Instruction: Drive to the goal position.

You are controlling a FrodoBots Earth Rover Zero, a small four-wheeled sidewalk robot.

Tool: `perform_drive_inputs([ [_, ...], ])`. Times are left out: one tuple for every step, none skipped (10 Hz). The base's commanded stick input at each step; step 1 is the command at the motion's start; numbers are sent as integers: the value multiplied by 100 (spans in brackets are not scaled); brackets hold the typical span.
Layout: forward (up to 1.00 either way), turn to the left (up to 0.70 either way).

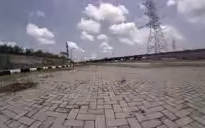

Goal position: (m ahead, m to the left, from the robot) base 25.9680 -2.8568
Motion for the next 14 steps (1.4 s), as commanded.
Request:
perform_drive_inputs([
  [100, 2],
  [100, 0],
  [100, 0],
  [100, 0],
  [100, 0],
  [100, 0],
  [100, 0],
  [100, 0],
  [100, 0],
  [100, 0],
  [100, 0],
  [100, 0],
  [100, 0],
  [100, 0],
])
